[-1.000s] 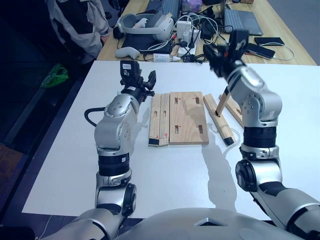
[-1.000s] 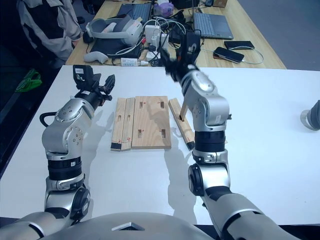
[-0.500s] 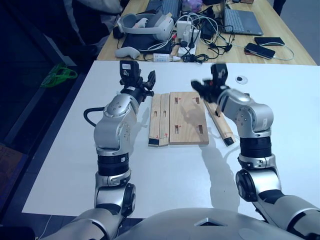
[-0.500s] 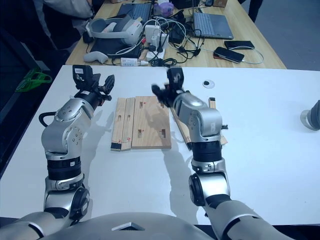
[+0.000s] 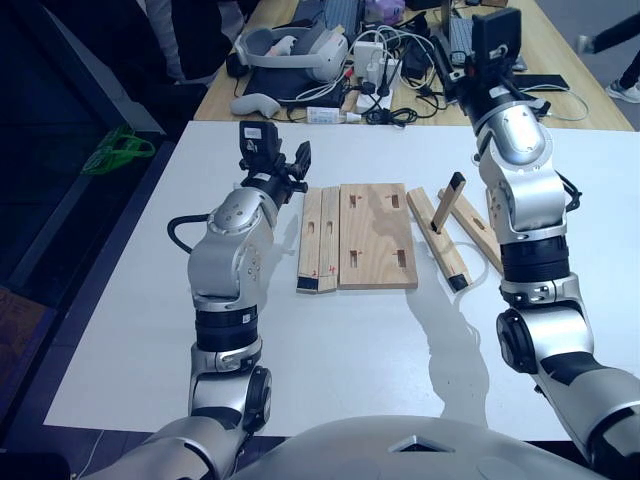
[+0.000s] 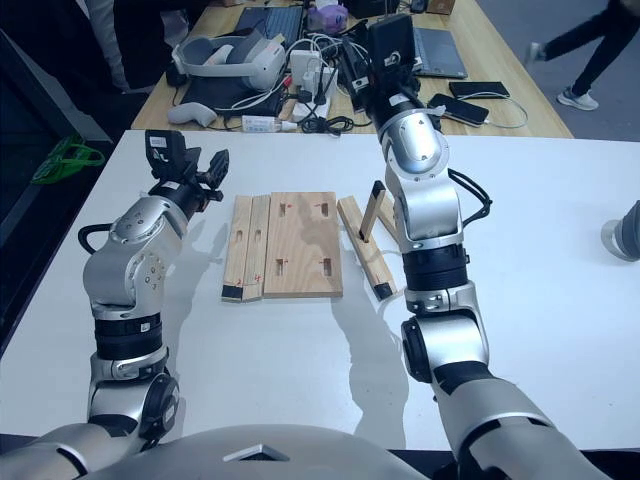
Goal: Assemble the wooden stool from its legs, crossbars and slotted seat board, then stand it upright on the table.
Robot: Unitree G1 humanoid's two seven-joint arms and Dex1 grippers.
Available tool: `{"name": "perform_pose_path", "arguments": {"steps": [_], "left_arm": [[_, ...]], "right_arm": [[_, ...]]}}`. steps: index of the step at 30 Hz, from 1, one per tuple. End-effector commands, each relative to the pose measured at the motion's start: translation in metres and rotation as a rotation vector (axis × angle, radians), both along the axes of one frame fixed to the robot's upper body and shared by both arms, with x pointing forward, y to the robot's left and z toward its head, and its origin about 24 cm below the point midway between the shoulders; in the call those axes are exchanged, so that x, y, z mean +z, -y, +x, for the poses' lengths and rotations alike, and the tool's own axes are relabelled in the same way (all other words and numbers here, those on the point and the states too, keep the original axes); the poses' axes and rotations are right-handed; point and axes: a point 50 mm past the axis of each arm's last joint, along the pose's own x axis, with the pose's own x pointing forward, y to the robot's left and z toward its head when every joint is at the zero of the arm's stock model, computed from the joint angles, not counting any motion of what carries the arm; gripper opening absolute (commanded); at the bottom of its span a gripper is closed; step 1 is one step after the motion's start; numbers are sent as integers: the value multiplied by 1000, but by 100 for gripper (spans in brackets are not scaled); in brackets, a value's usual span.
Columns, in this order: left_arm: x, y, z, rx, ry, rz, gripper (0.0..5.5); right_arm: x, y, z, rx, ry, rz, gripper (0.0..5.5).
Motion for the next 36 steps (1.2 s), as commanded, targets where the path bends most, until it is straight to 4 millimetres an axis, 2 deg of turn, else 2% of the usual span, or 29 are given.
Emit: {"name": "perform_pose_path", "arguments": {"steps": [1,6,7,9,10,12,13,14,15,16,19,23,27,30,32,34,36], "left_arm": [[4,0,2,-11,10,6,253],[5,1,2,-15,10,9,253],[5,1,3,-16,10,9,253],[5,1,3,-17,11,10,253],[5,1,3,-17,11,10,253],[5,1,3,-17,9,9,253],[4,1,3,-16,8,9,253],[4,1,3,-16,8,10,253],[4,1,2,-15,7,10,253],[4,0,2,-15,7,11,253],[3,-1,1,-13,4,12,253],[6,1,3,-15,14,7,253],[7,0,3,-14,20,8,253],[-3,-1,-7,-31,-12,15,253],[-12,-3,-17,-36,-37,27,253],[-16,-9,-26,0,-41,7,253],[-24,-13,-36,31,-40,0,253]], "right_arm": [[29,4,2,-22,71,49,263],[74,2,-2,-4,169,132,263],[76,2,-2,-2,170,144,263],[62,4,1,-5,114,159,263],[40,6,3,-17,21,196,263],[-37,5,4,-17,-339,274,263],[-83,3,-4,-19,-581,265,263],[-118,5,-16,-46,-756,265,263],[-136,6,-25,-60,-860,275,263],[-142,8,-31,-71,-898,291,263],[-134,10,-34,-76,-863,314,263],[-112,6,-27,-53,-760,311,263],[-54,3,-16,8,-485,376,263],[-3,20,-11,-32,-271,470,263],[13,31,-11,-57,-203,490,263],[16,48,-11,-109,-176,476,263],[-4,64,-13,-204,-235,389,263]]}}
